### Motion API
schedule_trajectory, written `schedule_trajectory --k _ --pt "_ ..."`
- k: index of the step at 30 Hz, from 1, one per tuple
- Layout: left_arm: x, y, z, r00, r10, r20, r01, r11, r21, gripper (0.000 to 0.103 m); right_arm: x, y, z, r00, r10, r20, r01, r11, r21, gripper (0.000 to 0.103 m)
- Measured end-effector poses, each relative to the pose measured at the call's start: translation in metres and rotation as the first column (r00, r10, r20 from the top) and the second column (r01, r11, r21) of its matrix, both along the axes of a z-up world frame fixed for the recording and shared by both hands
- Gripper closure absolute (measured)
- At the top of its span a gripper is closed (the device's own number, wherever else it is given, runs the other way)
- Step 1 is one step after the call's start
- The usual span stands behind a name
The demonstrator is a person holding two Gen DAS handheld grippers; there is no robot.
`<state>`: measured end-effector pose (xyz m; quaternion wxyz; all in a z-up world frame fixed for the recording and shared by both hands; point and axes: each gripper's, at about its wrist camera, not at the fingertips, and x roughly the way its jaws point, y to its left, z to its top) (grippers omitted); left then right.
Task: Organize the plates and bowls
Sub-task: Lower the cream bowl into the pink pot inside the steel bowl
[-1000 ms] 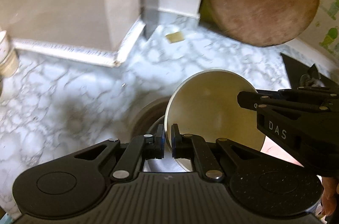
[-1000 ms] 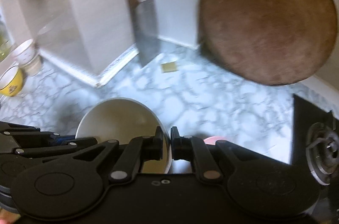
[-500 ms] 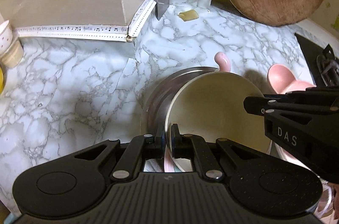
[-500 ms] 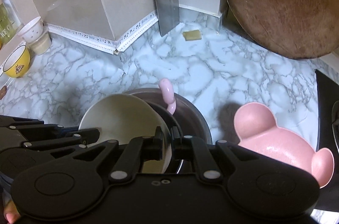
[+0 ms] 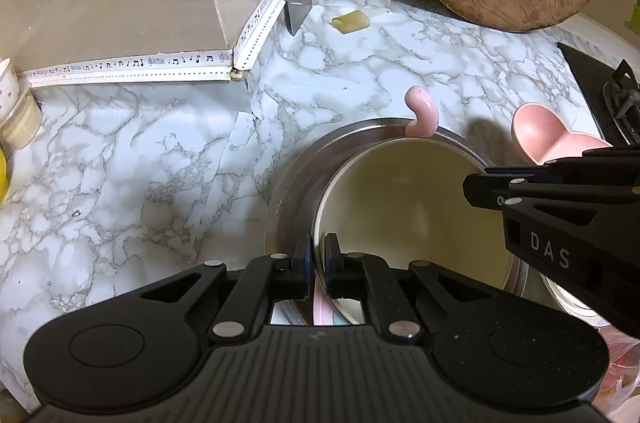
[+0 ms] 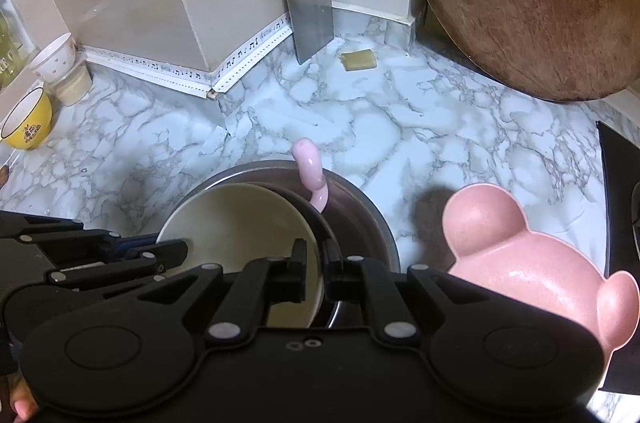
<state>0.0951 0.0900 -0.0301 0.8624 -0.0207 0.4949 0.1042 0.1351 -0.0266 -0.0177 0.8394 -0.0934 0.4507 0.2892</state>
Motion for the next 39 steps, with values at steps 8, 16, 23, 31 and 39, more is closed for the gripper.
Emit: schedule_trajectory --k 8,16,23,31,39 --pt "-0.003 0.004 0.0 1.0 -0.004 0.02 0.005 0.999 -0.034 0.097 -0.003 -0.001 -0.001 1.0 0.013 0.014 -0.013 1.0 0.004 0.093" --pt "-0.007 0.005 0.003 0.999 -0.016 0.046 0.018 0.999 -0.039 0.096 -0.01 -0.008 0.007 0.998 0.024 0.049 -0.025 0.999 0.028 0.093" --pt "-0.015 0.012 0.012 0.997 -0.017 0.081 0.023 0.998 -0.066 0.094 -0.012 -0.02 0.018 0.996 0.023 0.082 -0.029 0.996 0.082 0.093" --pt "-0.032 0.016 0.026 0.991 -0.031 0.126 0.041 0.996 -0.074 0.093 -0.018 -0.035 0.028 0.994 0.014 0.11 -0.03 0.99 0.137 0.092" --pt "-0.05 0.021 0.037 0.981 -0.03 0.19 0.048 0.995 -0.088 0.093 -0.029 -0.045 0.034 0.992 0.012 0.127 -0.038 0.978 0.203 0.092"
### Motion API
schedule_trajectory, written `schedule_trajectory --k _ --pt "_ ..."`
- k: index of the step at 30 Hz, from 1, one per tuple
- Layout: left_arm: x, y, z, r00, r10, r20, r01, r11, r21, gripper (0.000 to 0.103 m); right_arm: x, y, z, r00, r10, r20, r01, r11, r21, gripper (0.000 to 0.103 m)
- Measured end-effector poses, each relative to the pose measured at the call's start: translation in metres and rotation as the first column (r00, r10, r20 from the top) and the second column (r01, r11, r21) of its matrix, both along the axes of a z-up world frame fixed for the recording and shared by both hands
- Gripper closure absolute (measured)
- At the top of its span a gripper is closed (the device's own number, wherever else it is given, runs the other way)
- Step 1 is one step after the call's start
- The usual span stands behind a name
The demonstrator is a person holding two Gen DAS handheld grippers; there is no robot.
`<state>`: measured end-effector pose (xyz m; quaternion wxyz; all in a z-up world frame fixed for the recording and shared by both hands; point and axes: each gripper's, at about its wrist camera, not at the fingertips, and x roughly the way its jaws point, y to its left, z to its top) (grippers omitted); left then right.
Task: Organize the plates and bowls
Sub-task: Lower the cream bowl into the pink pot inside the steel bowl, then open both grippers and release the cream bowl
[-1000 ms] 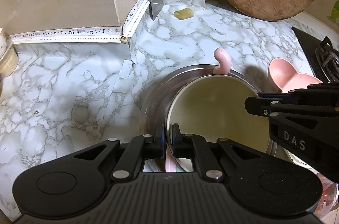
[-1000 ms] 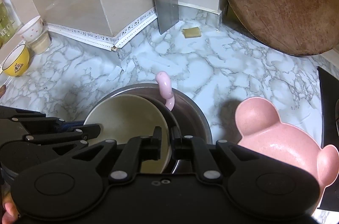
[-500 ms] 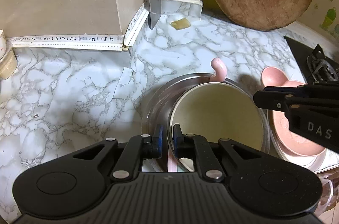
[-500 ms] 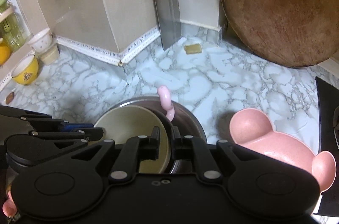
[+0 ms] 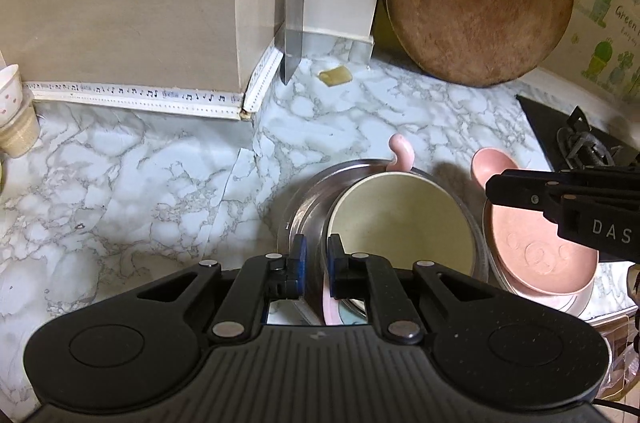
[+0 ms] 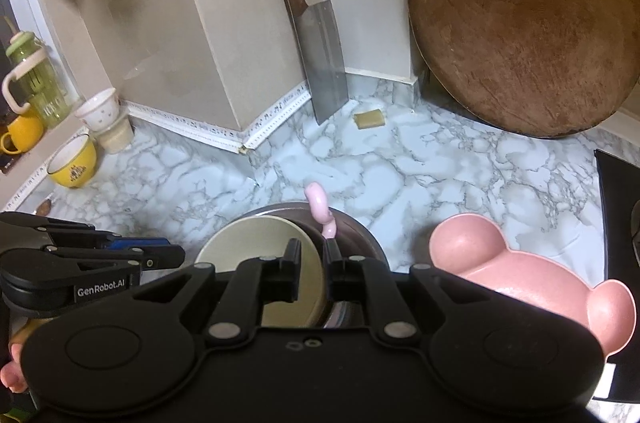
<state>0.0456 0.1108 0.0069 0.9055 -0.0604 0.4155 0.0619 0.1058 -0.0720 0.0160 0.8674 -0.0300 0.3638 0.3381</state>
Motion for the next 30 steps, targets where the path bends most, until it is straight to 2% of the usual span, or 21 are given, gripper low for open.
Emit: schedule_trajectory --k 9,10,11,12,13,14,17,26,28,29,30 --pt "-0.024 0.001 0.008 0.996 0.005 0.086 -0.006 1.0 0.015 0.092 -0.018 -0.015 0.003 0.999 -0.021 0.051 0.016 0.996 0.093 0.091" --pt "-0.026 0.002 0.008 0.996 0.004 0.092 -0.005 1.0 0.017 0.085 -0.02 -0.016 0.003 0.998 -0.019 0.055 0.014 0.995 0.098 0.091" --pt "-0.028 0.002 0.008 0.995 0.007 0.097 -0.008 1.0 0.012 0.069 -0.022 -0.017 0.002 0.998 -0.021 0.056 0.015 0.995 0.102 0.091" --pt "-0.03 0.003 0.007 0.995 0.013 0.103 -0.013 1.0 0.002 0.058 -0.023 -0.019 0.001 0.998 -0.023 0.058 0.016 0.994 0.109 0.091" --pt "-0.032 0.005 0.007 0.993 0.02 0.114 -0.019 1.0 -0.008 0.036 -0.024 -0.022 0.0 0.998 -0.026 0.057 0.02 0.993 0.112 0.091" --pt "-0.035 0.005 0.006 0.991 0.028 0.132 -0.026 1.0 -0.014 0.03 -0.024 -0.023 -0.002 0.999 -0.027 0.046 0.022 0.993 0.116 0.091" --pt "-0.036 0.005 0.004 0.99 0.026 0.142 -0.026 1.0 -0.005 0.03 -0.023 -0.029 -0.01 0.999 -0.033 0.006 0.032 0.993 0.117 0.09" --pt "-0.031 0.021 -0.009 0.991 0.071 0.111 -0.065 0.996 -0.054 0.03 -0.027 -0.056 -0.025 0.994 -0.102 -0.044 0.107 0.986 0.131 0.086" --pt "-0.031 0.023 -0.011 0.991 0.078 0.109 -0.072 0.996 -0.056 0.03 -0.029 -0.062 -0.026 0.992 -0.12 -0.037 0.124 0.982 0.141 0.068" --pt "-0.031 0.024 -0.012 0.991 0.08 0.108 -0.074 0.995 -0.062 0.03 -0.03 -0.064 -0.027 0.991 -0.127 -0.033 0.131 0.982 0.134 0.029" --pt "-0.031 0.025 -0.012 0.991 0.082 0.108 -0.074 0.995 -0.069 0.03 -0.031 -0.065 -0.027 0.991 -0.13 -0.027 0.132 0.982 0.134 0.008"
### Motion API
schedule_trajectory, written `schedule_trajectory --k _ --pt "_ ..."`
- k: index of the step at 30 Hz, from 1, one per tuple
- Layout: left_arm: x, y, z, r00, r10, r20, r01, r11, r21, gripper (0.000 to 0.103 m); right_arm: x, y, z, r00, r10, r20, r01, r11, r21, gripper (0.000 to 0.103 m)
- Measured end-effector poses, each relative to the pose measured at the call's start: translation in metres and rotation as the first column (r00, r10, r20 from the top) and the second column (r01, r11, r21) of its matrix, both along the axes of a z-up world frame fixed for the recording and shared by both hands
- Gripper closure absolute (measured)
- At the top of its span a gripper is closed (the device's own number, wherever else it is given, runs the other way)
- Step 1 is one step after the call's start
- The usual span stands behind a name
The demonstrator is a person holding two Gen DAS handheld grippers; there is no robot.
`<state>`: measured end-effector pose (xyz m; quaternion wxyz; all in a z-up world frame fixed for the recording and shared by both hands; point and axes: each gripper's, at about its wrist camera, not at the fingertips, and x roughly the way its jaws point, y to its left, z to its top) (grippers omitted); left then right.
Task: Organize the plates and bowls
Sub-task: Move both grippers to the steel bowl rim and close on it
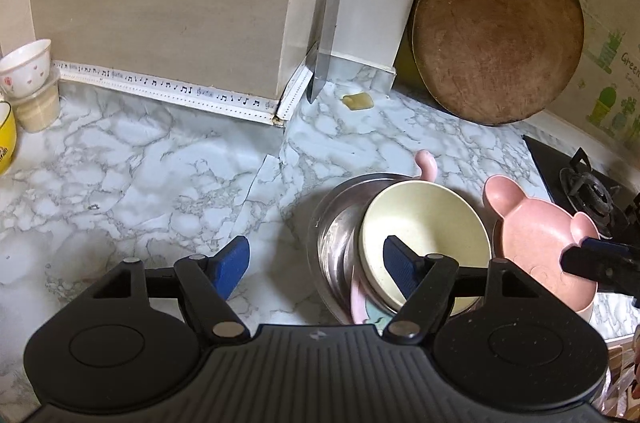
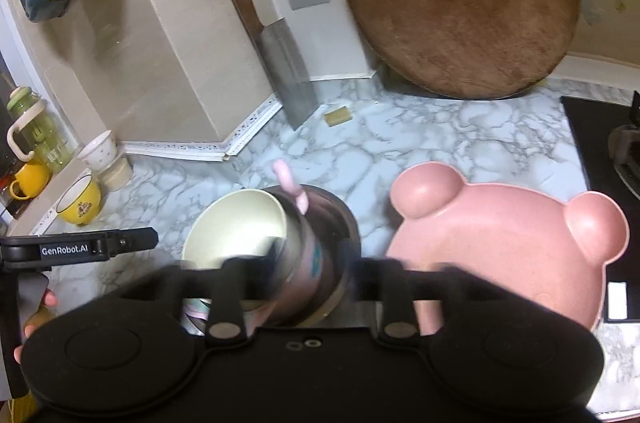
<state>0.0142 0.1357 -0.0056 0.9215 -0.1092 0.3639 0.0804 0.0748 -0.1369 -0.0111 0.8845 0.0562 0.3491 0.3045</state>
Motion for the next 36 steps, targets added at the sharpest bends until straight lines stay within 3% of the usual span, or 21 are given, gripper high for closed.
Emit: schedule_trajectory --k 3,7,14,20,25,30,35,36 --pt "0.001 0.002 -0.001 1.0 0.006 0.001 -0.006 1.0 -0.001 0.03 0.002 0.0 -0.004 1.0 0.004 0.006 -0.005 1.0 0.009 0.001" --pt "0.01 0.004 -0.002 1.0 0.002 0.005 -0.002 1.0 0.03 0.03 -0.001 0.001 -0.006 1.0 -0.001 0.03 0.002 0.999 -0.049 0.001" --pt "0.025 0.025 -0.019 0.999 0.04 -0.033 -0.038 0.998 0.047 0.03 -0.004 0.004 -0.015 0.999 -0.035 -0.035 0.031 0.993 -0.111 0.002" --pt "0.03 0.032 -0.026 0.998 0.042 -0.042 -0.041 0.998 0.043 0.03 -0.014 -0.006 -0.012 0.996 -0.087 -0.033 0.085 0.994 -0.07 0.001" --pt "0.039 0.034 -0.03 0.999 0.02 -0.047 -0.018 0.999 0.041 0.03 -0.015 -0.001 -0.009 0.996 -0.067 -0.059 0.062 0.995 -0.08 0.001" --pt "0.052 0.041 -0.037 0.998 0.009 -0.068 -0.009 1.0 0.006 0.03 -0.006 0.004 -0.016 0.988 -0.048 -0.146 0.038 0.996 -0.076 0.007" --pt "0.071 0.051 -0.043 0.996 0.006 -0.094 -0.01 0.999 -0.036 0.03 -0.001 0.013 -0.03 0.97 -0.052 -0.237 0.04 0.998 -0.057 0.019" --pt "0.075 0.053 -0.043 0.995 0.006 -0.099 -0.011 0.999 -0.044 0.03 0.0 0.016 -0.033 0.966 -0.058 -0.252 0.045 0.997 -0.058 0.026"
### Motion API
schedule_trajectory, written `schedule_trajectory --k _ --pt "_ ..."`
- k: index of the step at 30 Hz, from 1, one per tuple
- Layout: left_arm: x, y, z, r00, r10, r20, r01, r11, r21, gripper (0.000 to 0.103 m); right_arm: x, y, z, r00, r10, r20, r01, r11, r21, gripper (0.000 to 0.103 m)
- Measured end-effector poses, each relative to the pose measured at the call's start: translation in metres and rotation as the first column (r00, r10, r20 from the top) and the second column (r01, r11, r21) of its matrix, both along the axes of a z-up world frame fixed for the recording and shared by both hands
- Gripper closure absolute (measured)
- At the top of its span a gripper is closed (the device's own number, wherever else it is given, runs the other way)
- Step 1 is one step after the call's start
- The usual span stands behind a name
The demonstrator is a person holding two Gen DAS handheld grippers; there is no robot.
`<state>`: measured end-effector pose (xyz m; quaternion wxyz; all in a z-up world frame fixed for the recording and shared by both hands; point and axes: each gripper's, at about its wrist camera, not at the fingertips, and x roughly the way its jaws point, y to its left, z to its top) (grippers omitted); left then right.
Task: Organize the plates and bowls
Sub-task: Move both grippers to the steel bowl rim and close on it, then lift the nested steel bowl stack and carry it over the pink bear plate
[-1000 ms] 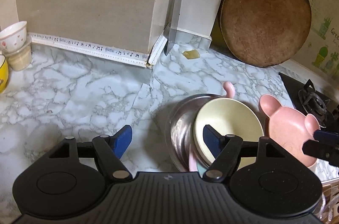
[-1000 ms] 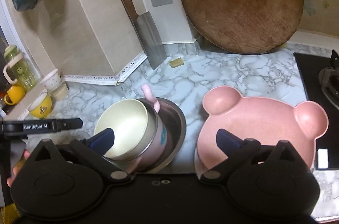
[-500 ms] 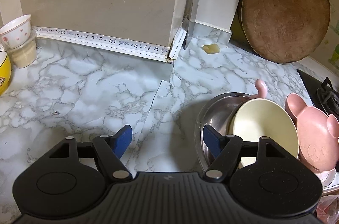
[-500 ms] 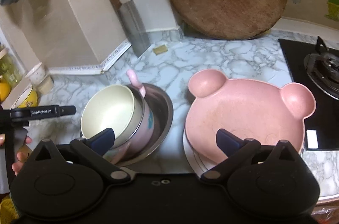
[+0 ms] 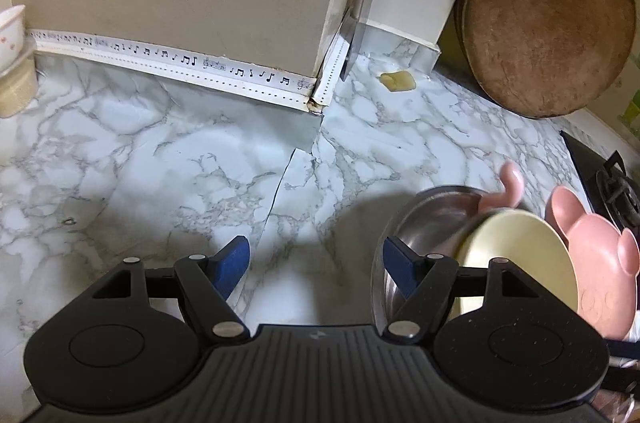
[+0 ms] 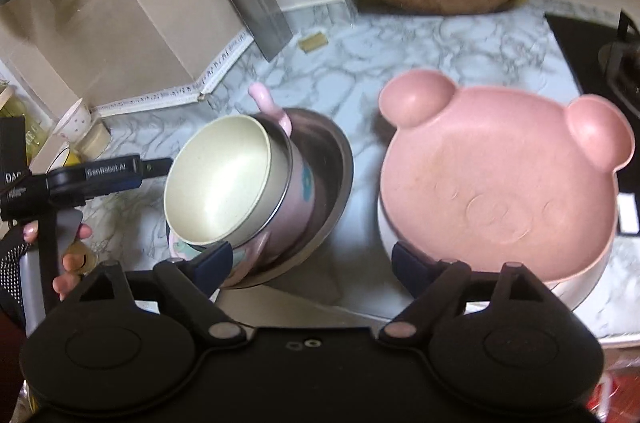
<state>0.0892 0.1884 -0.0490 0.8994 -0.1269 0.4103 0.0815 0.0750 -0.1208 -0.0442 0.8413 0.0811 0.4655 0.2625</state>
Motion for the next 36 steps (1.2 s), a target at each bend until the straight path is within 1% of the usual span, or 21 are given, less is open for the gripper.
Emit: schedule_trajectory --k 2,5,8,11,12,14,15,16,19,22,25,27,29,30,33,34,36 --pt "0.008 0.002 -0.002 1.0 -0.002 -0.01 0.002 1.0 -0.014 0.03 0.003 0.005 -0.006 1.0 0.001 -0.028 0.0 1.0 0.005 0.029" --pt "0.02 0.002 -0.005 0.999 -0.013 -0.03 0.012 0.999 -0.03 0.031 0.006 0.011 -0.012 0.998 0.0 -0.061 0.001 1.0 0.021 0.029" --pt "0.028 0.003 -0.008 0.999 -0.014 -0.042 0.012 0.999 -0.046 0.031 0.009 0.013 -0.018 0.996 -0.03 -0.086 0.031 0.999 0.012 0.029" --pt "0.033 0.004 -0.011 0.999 -0.021 -0.045 0.017 0.996 -0.084 0.032 0.013 0.011 -0.022 0.992 -0.055 -0.117 0.057 0.998 0.016 0.033" --pt "0.034 0.004 -0.011 0.999 -0.021 -0.047 0.017 0.995 -0.094 0.034 0.015 0.011 -0.024 0.99 -0.056 -0.127 0.06 0.998 0.03 0.038" --pt "0.037 0.003 -0.013 0.998 -0.026 -0.053 0.02 0.994 -0.112 0.04 0.019 0.01 -0.025 0.986 -0.066 -0.154 0.076 0.995 0.058 0.04" --pt "0.038 0.004 -0.014 0.998 -0.025 -0.054 0.018 0.992 -0.124 0.041 0.02 0.009 -0.026 0.984 -0.067 -0.162 0.08 0.994 0.078 0.046" --pt "0.039 0.004 -0.015 0.998 -0.024 -0.054 0.016 0.99 -0.14 0.043 0.021 0.009 -0.026 0.983 -0.068 -0.171 0.085 0.992 0.093 0.048" --pt "0.04 0.004 -0.016 0.998 -0.036 -0.053 0.027 0.985 -0.168 0.052 0.021 0.009 -0.026 0.983 -0.08 -0.162 0.097 0.99 0.1 0.05" --pt "0.04 0.002 -0.016 0.997 -0.048 -0.053 0.037 0.982 -0.185 0.063 0.024 0.003 -0.024 0.978 -0.119 -0.172 0.142 0.981 0.129 0.053" --pt "0.04 0.003 -0.016 0.997 -0.045 -0.057 0.032 0.977 -0.211 0.068 0.027 0.005 -0.023 0.979 -0.119 -0.167 0.139 0.984 0.112 0.057" --pt "0.04 0.003 -0.016 0.997 -0.043 -0.06 0.028 0.973 -0.23 0.072 0.028 0.008 -0.023 0.978 -0.119 -0.17 0.139 0.984 0.113 0.065" --pt "0.039 0.004 -0.018 0.997 -0.039 -0.068 0.02 0.967 -0.254 0.078 0.029 0.01 -0.024 0.978 -0.127 -0.168 0.147 0.983 0.114 0.069" --pt "0.039 0.005 -0.019 0.997 -0.039 -0.072 0.018 0.964 -0.265 0.079 0.03 0.011 -0.025 0.977 -0.129 -0.171 0.15 0.982 0.115 0.071" --pt "0.037 0.005 -0.021 0.996 -0.028 -0.08 0.004 0.957 -0.289 0.083 0.031 0.012 -0.027 0.977 -0.129 -0.172 0.15 0.982 0.116 0.073" --pt "0.037 0.005 -0.021 0.996 -0.026 -0.081 0.002 0.957 -0.291 0.085 0.031 0.013 -0.028 0.977 -0.129 -0.172 0.15 0.982 0.115 0.073" --pt "0.036 0.002 -0.02 0.996 -0.019 -0.084 -0.005 0.96 -0.281 0.086 0.031 0.014 -0.028 0.976 -0.133 -0.171 0.153 0.982 0.112 0.074"
